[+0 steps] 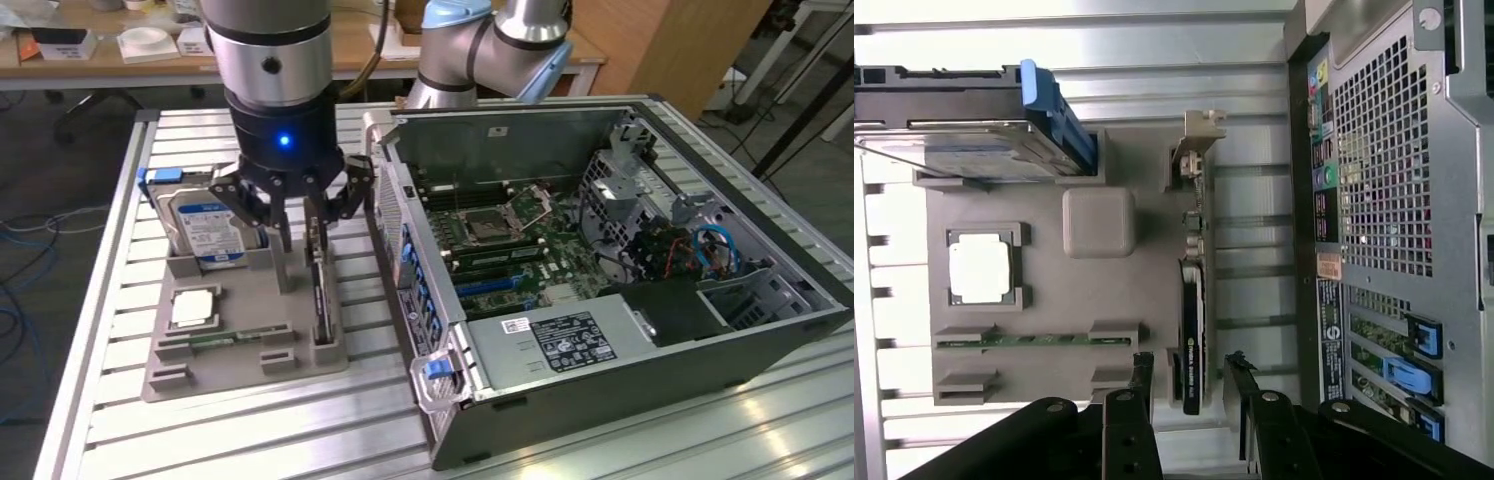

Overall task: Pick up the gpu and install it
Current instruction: 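Pick up the gpu and move the gpu toward the slot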

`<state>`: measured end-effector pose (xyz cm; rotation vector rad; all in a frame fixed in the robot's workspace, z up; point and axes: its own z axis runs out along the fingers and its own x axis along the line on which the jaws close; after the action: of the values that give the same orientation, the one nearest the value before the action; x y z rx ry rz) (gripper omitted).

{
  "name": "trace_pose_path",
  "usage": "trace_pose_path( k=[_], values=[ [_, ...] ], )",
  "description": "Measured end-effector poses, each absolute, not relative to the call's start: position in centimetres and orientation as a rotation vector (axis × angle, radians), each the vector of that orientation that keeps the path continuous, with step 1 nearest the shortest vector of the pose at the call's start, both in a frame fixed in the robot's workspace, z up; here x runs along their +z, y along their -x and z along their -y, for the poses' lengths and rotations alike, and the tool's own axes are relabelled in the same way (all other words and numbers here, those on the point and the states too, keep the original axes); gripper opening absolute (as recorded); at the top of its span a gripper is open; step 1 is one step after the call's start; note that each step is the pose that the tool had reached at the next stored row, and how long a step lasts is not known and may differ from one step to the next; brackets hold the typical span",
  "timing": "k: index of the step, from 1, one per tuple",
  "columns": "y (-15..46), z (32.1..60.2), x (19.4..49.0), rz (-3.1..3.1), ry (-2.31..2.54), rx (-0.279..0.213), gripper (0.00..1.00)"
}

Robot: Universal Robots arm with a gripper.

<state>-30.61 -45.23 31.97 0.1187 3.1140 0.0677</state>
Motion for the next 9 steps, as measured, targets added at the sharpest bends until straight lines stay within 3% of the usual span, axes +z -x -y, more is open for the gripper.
trace_pose_path(
  k=[9],
  values=[
    [30.6,45.2,30.3,-3.114,-0.119,0.068,0.42]
  ],
)
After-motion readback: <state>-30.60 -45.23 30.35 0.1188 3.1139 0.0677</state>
